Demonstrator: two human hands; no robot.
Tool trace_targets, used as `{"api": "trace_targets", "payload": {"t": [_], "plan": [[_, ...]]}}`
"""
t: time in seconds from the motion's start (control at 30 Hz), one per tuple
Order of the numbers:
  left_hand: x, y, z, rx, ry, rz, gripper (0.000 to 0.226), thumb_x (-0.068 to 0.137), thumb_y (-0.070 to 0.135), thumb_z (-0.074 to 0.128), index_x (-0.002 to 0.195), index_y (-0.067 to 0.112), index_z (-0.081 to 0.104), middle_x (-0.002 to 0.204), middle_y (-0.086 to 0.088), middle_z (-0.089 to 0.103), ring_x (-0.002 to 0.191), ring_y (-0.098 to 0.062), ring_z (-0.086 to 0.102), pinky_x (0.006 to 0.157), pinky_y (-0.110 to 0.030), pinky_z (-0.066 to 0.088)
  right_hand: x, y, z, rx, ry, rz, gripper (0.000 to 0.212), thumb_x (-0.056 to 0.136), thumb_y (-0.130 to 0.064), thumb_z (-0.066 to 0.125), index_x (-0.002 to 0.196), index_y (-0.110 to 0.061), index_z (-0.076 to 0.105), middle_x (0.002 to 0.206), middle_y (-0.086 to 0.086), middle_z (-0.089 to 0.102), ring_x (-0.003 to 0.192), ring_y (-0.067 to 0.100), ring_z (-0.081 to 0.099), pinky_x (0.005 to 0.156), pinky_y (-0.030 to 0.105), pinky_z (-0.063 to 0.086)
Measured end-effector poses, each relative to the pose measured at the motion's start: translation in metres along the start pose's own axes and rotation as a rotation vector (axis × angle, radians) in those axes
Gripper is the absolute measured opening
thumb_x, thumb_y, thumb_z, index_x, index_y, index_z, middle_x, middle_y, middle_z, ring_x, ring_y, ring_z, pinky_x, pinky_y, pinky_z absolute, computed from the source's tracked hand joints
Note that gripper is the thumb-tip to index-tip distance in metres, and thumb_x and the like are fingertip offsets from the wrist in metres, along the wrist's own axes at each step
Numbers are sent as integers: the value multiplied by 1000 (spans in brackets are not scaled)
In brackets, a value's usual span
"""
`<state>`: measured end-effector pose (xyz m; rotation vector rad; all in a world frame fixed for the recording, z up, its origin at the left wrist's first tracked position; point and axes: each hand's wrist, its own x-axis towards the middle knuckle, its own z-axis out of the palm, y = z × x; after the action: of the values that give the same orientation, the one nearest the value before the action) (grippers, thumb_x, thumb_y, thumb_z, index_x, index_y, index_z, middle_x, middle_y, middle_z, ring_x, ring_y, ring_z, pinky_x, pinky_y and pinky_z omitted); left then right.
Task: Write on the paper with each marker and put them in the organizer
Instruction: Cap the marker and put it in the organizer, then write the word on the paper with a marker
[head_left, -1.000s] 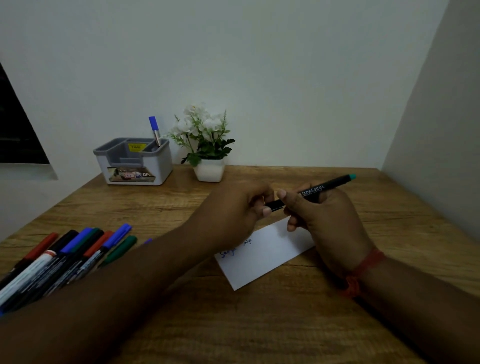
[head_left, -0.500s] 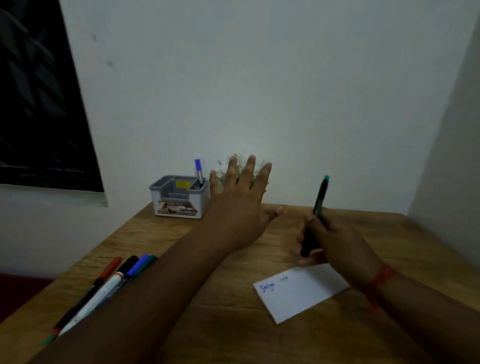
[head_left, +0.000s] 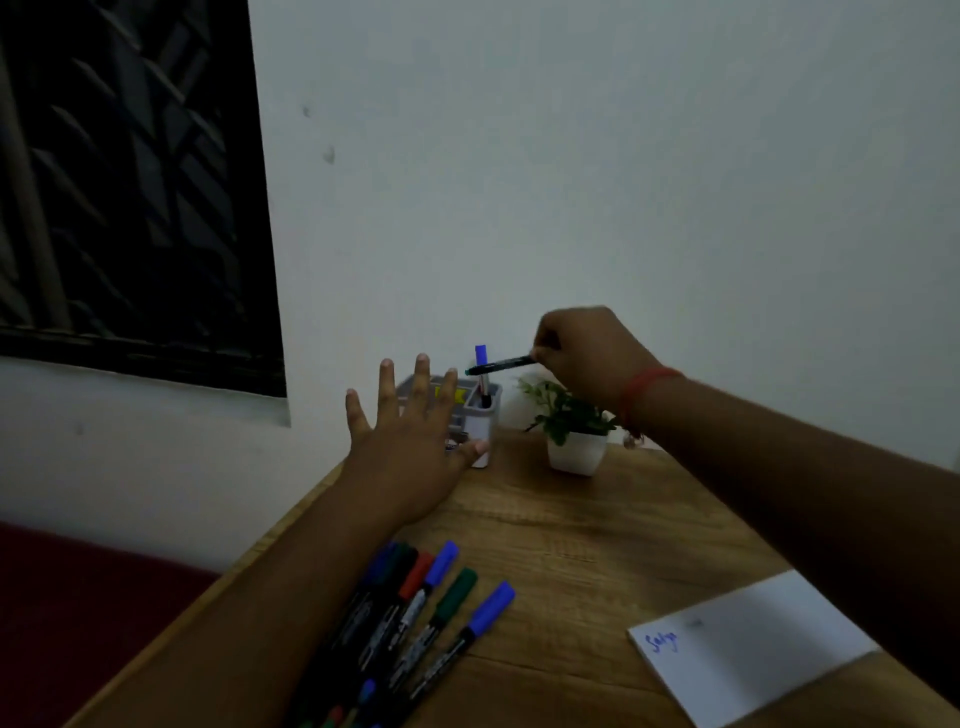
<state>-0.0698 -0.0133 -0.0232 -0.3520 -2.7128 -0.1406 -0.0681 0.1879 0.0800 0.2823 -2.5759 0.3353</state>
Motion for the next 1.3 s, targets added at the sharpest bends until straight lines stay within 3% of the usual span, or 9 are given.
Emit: {"api": "trace_targets", "payload": {"t": [0.2, 0.37, 0.5, 0.67, 0.83, 0.97, 1.07, 1.2, 1.3], "plan": [[2, -9, -2, -25, -35, 3, 84, 89, 76, 16, 150, 35, -26, 157, 2, -35, 143, -30, -35, 113, -67, -8, 82, -21, 34, -313, -116, -67, 13, 92, -5, 60, 100, -2, 70, 102, 17, 69, 92, 32, 68, 81, 38, 58], [3, -15, -2, -27, -65, 1, 85, 88, 78, 16, 150, 35, -25, 157, 2, -36, 142, -30, -36, 113, -68, -8, 111, -38, 55, -352, -257, -48, 20, 89, 1, 59, 106, -1, 70, 109, 17, 71, 99, 30, 68, 81, 35, 56], [2, -17, -3, -4, -72, 20, 87, 87, 79, 16, 151, 35, -24, 158, 0, -34, 143, -32, -35, 113, -69, -8, 114, -45, 66, -323, -309, 7, 35, 86, 7, 60, 118, 0, 52, 119, 21, 59, 91, 28, 52, 72, 32, 43], [0, -19, -1, 4, -99, 31, 87, 87, 80, 17, 150, 36, -23, 158, -1, -35, 142, -33, -36, 112, -68, -10, 113, -41, 74, -286, -164, -30, 43, 86, 10, 54, 125, 0, 39, 92, 18, 54, 74, 27, 53, 60, 33, 41], [-2, -17, -4, -12, -254, 195, 80, 91, 73, 32, 151, 46, -14, 161, 0, -27, 144, -33, -32, 114, -67, -10, 86, -34, 51, -205, 27, -183, 47, 91, 0, 57, 135, -5, 40, 113, 18, 60, 98, 36, 62, 78, 40, 51], [-9, -8, -15, -187, -497, 557, 57, 95, 40, 59, 146, 48, 35, 162, 12, 21, 151, -19, 12, 120, -55, 12, 13, -26, 21, -87, 71, -287, 47, 96, -18, 60, 139, -15, 42, 111, 5, 62, 85, 17, 56, 81, 34, 49], [-14, -1, -16, -361, -632, 694, 41, 92, 24, 67, 129, 40, 61, 136, 16, 55, 123, -6, 51, 106, -41, 42, -53, -12, 2, -44, 12, -278, 48, 96, -30, 61, 140, -22, 42, 109, -4, 64, 80, 7, 58, 74, 24, 47], [-19, 7, -12, -397, -653, 802, 35, 89, 18, 70, 119, 36, 69, 115, 13, 60, 106, -5, 56, 95, -40, 48, -122, 17, -22, 15, -50, -157, 51, 90, -50, 52, 136, -33, 41, 105, -21, 62, 74, 1, 64, 63, 16, 47], [-23, 14, -12, -383, -675, 832, 32, 88, 18, 71, 116, 35, 71, 111, 14, 57, 104, -6, 54, 93, -38, 48, -157, 46, -36, 73, -68, -87, 52, 82, -59, 47, 131, -46, 38, 101, -24, 61, 81, -3, 65, 59, 22, 51]]}}
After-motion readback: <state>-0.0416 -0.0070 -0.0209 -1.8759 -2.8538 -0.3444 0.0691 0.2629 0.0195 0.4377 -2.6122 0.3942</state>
